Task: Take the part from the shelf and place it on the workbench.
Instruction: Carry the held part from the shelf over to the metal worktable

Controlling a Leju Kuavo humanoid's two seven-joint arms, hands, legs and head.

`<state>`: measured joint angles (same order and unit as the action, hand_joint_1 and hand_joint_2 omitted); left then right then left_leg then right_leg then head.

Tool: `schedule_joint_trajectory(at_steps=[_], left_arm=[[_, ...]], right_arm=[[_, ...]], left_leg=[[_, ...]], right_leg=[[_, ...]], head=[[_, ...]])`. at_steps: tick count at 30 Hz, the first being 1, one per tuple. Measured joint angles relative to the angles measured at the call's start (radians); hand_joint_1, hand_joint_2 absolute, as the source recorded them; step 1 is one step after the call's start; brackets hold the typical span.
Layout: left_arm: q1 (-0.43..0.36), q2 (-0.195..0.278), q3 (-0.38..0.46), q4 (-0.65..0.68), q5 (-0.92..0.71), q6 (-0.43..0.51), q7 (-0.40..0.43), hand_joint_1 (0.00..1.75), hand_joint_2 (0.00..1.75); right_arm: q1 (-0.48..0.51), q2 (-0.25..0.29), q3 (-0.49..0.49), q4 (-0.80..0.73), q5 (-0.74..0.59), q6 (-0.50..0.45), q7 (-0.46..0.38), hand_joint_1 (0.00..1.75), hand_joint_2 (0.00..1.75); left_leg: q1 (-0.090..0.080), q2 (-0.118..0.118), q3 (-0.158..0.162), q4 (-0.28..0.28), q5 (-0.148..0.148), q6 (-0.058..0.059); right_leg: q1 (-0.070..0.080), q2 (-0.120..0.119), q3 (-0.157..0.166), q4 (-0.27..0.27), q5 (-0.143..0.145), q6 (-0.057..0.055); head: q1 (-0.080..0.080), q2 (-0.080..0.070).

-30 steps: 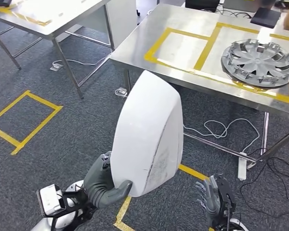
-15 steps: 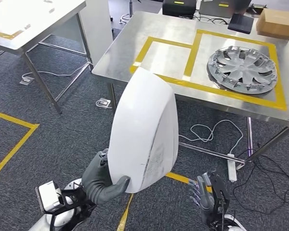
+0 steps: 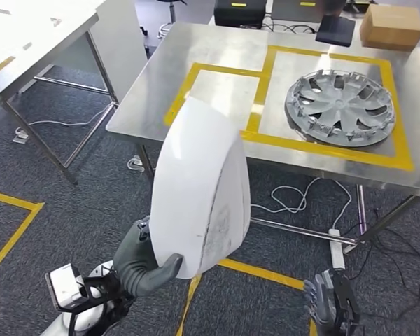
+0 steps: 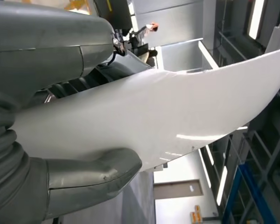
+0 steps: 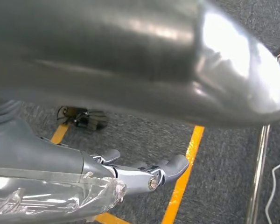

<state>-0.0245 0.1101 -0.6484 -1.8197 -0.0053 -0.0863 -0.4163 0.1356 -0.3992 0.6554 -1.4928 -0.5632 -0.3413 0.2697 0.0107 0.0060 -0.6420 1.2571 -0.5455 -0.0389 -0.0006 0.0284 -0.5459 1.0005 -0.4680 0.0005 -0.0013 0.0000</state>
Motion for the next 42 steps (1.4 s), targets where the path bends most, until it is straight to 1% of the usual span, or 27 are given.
schedule_joint_trajectory(at_steps=[2,3,4,6,7,8,11,13,14,16,17,18,19,22,23,25,26,27,29,31,33,34,35,37,38,39,42], left_arm=[[0.001,0.001,0.003,0.000,-0.006,-0.004,0.000,1.75,1.75],[0.001,0.001,0.005,0.000,-0.010,-0.004,0.001,1.75,1.75],[0.001,0.001,0.007,0.000,-0.014,-0.005,0.002,1.75,1.75],[0.002,0.002,0.012,0.002,-0.021,-0.005,0.008,1.75,1.75],[0.002,0.003,0.015,0.004,-0.025,-0.006,0.012,1.75,1.75],[0.003,0.002,0.019,0.005,-0.029,-0.006,0.016,1.75,1.75],[-0.005,-0.003,0.024,0.007,-0.037,-0.008,0.027,1.75,1.75],[-0.010,-0.006,0.025,0.007,-0.042,-0.008,0.035,1.75,1.75],[-0.011,-0.006,0.026,0.008,-0.044,-0.008,0.039,1.75,1.75],[-0.011,-0.007,0.028,0.008,-0.047,-0.008,0.045,1.75,1.75],[-0.010,-0.007,0.028,0.008,-0.047,-0.008,0.046,1.75,1.75],[-0.010,-0.007,0.029,0.009,-0.048,-0.008,0.048,1.75,1.75],[-0.011,-0.008,0.029,0.009,-0.050,-0.008,0.052,1.75,1.75],[-0.016,-0.011,0.029,0.020,-0.066,-0.006,0.067,1.75,1.75],[-0.020,-0.013,0.029,0.025,-0.075,-0.005,0.073,1.75,1.75],[-0.034,-0.018,0.029,0.031,-0.096,-0.001,0.085,1.75,1.75],[-0.043,-0.022,0.029,0.032,-0.108,0.001,0.092,1.75,1.75],[-0.052,-0.024,0.028,0.034,-0.118,0.003,0.097,1.75,1.75],[-0.061,-0.026,0.027,0.043,-0.130,0.006,0.107,1.75,1.75],[-0.062,-0.026,0.027,0.055,-0.134,0.008,0.112,1.75,1.75],[-0.064,-0.027,0.028,0.064,-0.139,0.010,0.117,1.75,1.75],[-0.066,-0.027,0.028,0.069,-0.144,0.012,0.121,1.75,1.75],[-0.068,-0.028,0.028,0.075,-0.149,0.013,0.127,1.75,1.75],[-0.074,-0.029,0.028,0.095,-0.164,0.014,0.139,1.75,1.75],[-0.077,-0.030,0.028,0.104,-0.173,0.014,0.145,1.75,1.75],[-0.081,-0.032,0.029,0.112,-0.185,0.014,0.151,1.75,1.75],[-0.107,-0.045,0.029,0.126,-0.240,0.018,0.178,1.75,1.75]], right_arm=[[-0.006,0.000,0.005,0.009,0.013,0.019,0.010,0.00,0.00],[-0.010,0.001,0.008,0.012,0.023,0.029,0.017,0.00,0.00],[-0.015,0.001,0.011,0.015,0.034,0.039,0.024,0.00,0.00],[-0.027,0.001,0.016,0.023,0.054,0.056,0.038,0.00,0.00],[-0.033,0.001,0.019,0.028,0.062,0.064,0.043,0.00,0.00],[-0.039,0.001,0.021,0.033,0.069,0.071,0.047,0.00,0.00],[-0.052,0.001,0.025,0.051,0.080,0.088,0.046,0.00,0.00],[-0.061,0.002,0.025,0.068,0.085,0.097,0.043,0.00,0.00],[-0.065,0.002,0.025,0.076,0.087,0.101,0.042,0.00,0.00],[-0.068,0.003,0.025,0.091,0.090,0.105,0.041,0.00,0.00],[-0.067,0.003,0.025,0.097,0.091,0.106,0.041,0.00,0.00],[-0.066,0.004,0.025,0.102,0.092,0.106,0.042,0.00,0.00],[-0.066,0.005,0.025,0.107,0.093,0.107,0.042,0.00,0.00],[-0.067,0.015,0.026,0.139,0.101,0.123,0.041,0.00,0.00],[-0.070,0.020,0.024,0.151,0.104,0.131,0.040,0.00,0.00],[-0.082,0.032,0.017,0.169,0.108,0.144,0.033,0.00,0.00],[-0.088,0.037,0.011,0.177,0.107,0.150,0.030,0.00,0.00],[-0.093,0.042,0.006,0.188,0.105,0.155,0.027,0.00,0.00],[-0.096,0.051,0.000,0.211,0.100,0.164,0.026,0.00,0.00],[-0.093,0.058,0.000,0.230,0.096,0.168,0.027,0.00,0.00],[-0.090,0.065,0.000,0.243,0.092,0.175,0.028,0.00,0.00],[-0.092,0.069,0.000,0.251,0.090,0.187,0.029,0.00,0.00],[-0.095,0.072,0.001,0.260,0.093,0.206,0.032,0.00,0.00],[-0.100,0.076,0.015,0.284,0.122,0.268,0.040,0.00,0.00],[-0.101,0.075,0.025,0.294,0.144,0.303,0.044,0.00,0.00],[-0.100,0.073,0.036,0.302,0.166,0.335,0.046,0.00,0.00],[-0.089,0.055,0.065,0.308,0.209,0.390,0.044,0.00,0.00]], left_leg=[[0.000,0.000,-0.069,0.026,-0.064,-0.002],[-0.001,0.000,-0.086,0.003,-0.070,-0.001],[-0.001,0.000,-0.092,-0.039,-0.045,0.001],[-0.001,0.000,-0.093,-0.154,0.081,0.005],[-0.002,-0.001,-0.090,-0.196,0.130,0.007],[-0.004,-0.003,-0.086,-0.224,0.157,0.011],[-0.001,-0.008,-0.043,-0.245,0.150,0.029],[0.003,-0.005,-0.006,-0.248,0.151,0.039],[0.002,-0.004,0.008,-0.247,0.145,0.043],[0.001,-0.004,0.038,-0.246,0.116,0.047],[0.000,-0.005,0.055,-0.246,0.100,0.047],[0.000,-0.006,0.074,-0.246,0.083,0.047],[0.000,-0.006,0.097,-0.246,0.064,0.046],[-0.002,-0.007,0.156,-0.248,0.012,0.036],[-0.003,-0.006,0.166,-0.253,0.002,0.031],[-0.005,-0.004,0.173,-0.258,0.003,0.020],[-0.004,-0.003,0.164,-0.241,0.016,0.015],[-0.004,-0.003,0.139,-0.200,0.033,0.008],[-0.002,-0.003,0.050,-0.077,0.045,-0.006],[-0.002,-0.003,-0.037,0.010,-0.008,-0.012],[-0.005,-0.003,-0.086,0.005,-0.058,-0.003],[-0.009,-0.004,-0.097,-0.032,-0.048,0.006],[-0.016,-0.005,-0.101,-0.086,0.002,0.019],[-0.034,-0.010,-0.101,-0.229,0.187,0.046],[-0.040,-0.014,-0.100,-0.274,0.261,0.054],[-0.042,-0.018,-0.098,-0.298,0.295,0.055],[-0.031,-0.020,-0.088,-0.284,0.261,0.049]], right_leg=[[-0.002,0.013,0.033,-0.007,-0.023,0.001],[-0.004,0.019,0.052,-0.009,-0.037,0.004],[-0.006,0.023,0.073,-0.009,-0.054,0.007],[-0.007,0.029,0.107,-0.008,-0.088,0.016],[-0.006,0.031,0.119,-0.009,-0.107,0.022],[-0.004,0.032,0.137,-0.008,-0.117,0.028],[-0.001,0.024,0.168,0.024,-0.106,0.048],[-0.002,0.003,0.127,0.108,-0.107,0.057],[-0.003,-0.009,0.087,0.165,-0.124,0.061],[-0.006,-0.019,-0.005,0.244,-0.195,0.066],[-0.006,-0.020,-0.041,0.251,-0.231,0.067],[-0.006,-0.021,-0.067,0.233,-0.250,0.069],[-0.006,-0.021,-0.084,0.197,-0.235,0.070],[-0.003,-0.039,-0.111,0.079,-0.013,0.062],[-0.001,-0.044,-0.111,0.061,0.038,0.054],[0.002,-0.041,-0.097,0.045,0.035,0.037],[0.000,-0.035,-0.088,0.038,0.031,0.031],[-0.002,-0.031,-0.073,0.028,0.026,0.025],[-0.007,-0.024,-0.031,-0.001,0.013,0.015],[-0.008,-0.018,0.016,-0.029,-0.005,0.011],[-0.008,-0.009,0.068,-0.053,-0.023,0.011],[-0.008,-0.004,0.095,-0.064,-0.033,0.012],[-0.007,0.000,0.120,-0.072,-0.046,0.014],[-0.002,0.008,0.157,-0.074,-0.079,0.022],[0.003,0.011,0.168,-0.070,-0.101,0.026],[0.007,0.013,0.177,-0.068,-0.124,0.026],[0.016,0.005,0.196,-0.062,-0.173,0.027]], head=[[-0.001,0.000],[-0.002,0.000],[-0.002,0.000],[-0.005,0.000],[-0.005,0.000],[-0.006,0.000],[-0.001,0.000],[0.008,0.000],[0.012,0.000],[0.012,0.000],[0.012,0.000],[0.013,0.000],[0.013,0.000],[0.013,0.000],[0.012,0.000],[0.012,0.000],[0.012,0.000],[0.011,0.000],[0.011,0.000],[0.011,0.000],[0.011,0.000],[0.011,0.000],[0.011,0.000],[0.010,0.000],[0.009,0.000],[0.009,0.000],[0.011,0.000]])
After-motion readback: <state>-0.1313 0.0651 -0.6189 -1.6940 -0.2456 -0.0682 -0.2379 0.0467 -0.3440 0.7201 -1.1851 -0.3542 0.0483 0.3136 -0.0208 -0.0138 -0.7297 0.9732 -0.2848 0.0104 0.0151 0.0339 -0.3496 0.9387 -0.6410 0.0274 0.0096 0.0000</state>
